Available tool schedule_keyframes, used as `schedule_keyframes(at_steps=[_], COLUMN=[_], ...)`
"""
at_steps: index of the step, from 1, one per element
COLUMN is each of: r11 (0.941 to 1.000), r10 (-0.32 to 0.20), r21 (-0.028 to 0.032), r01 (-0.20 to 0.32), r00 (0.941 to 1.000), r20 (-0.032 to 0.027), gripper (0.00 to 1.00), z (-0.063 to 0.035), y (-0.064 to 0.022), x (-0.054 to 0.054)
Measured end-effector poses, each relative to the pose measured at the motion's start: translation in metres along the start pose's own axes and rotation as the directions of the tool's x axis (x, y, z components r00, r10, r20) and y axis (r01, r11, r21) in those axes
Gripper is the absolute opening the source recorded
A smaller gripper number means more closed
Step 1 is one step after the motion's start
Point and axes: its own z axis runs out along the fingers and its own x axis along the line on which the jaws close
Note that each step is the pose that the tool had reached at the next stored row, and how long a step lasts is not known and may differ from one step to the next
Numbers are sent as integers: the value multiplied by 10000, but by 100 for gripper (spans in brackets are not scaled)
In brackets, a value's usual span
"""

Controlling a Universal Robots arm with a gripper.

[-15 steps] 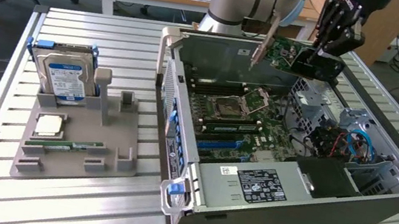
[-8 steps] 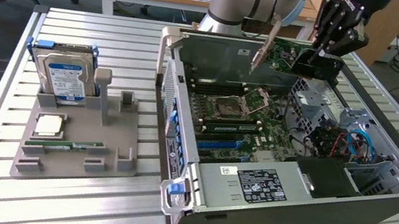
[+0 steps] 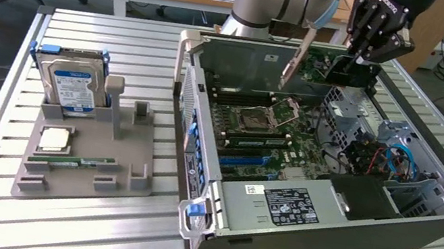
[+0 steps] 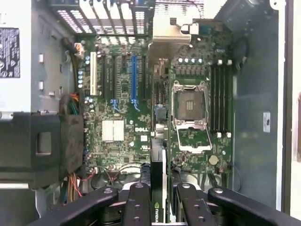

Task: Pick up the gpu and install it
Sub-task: 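Insert the gpu into the slot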

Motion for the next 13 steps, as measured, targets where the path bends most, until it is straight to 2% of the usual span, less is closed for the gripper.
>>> schedule_keyframes(at_steps=[2,4,9,13], r11=[9999,9998,9993,9990], r10=[-104,-178,-320,-352], r21=[4,38,186,259], r01=[104,178,321,353], r00=[9999,9998,9995,9994], r20=[-6,-14,-33,-39], gripper=[26,26,26,26], z=[15,37,82,105], y=[4,9,23,48], x=[0,0,0,1])
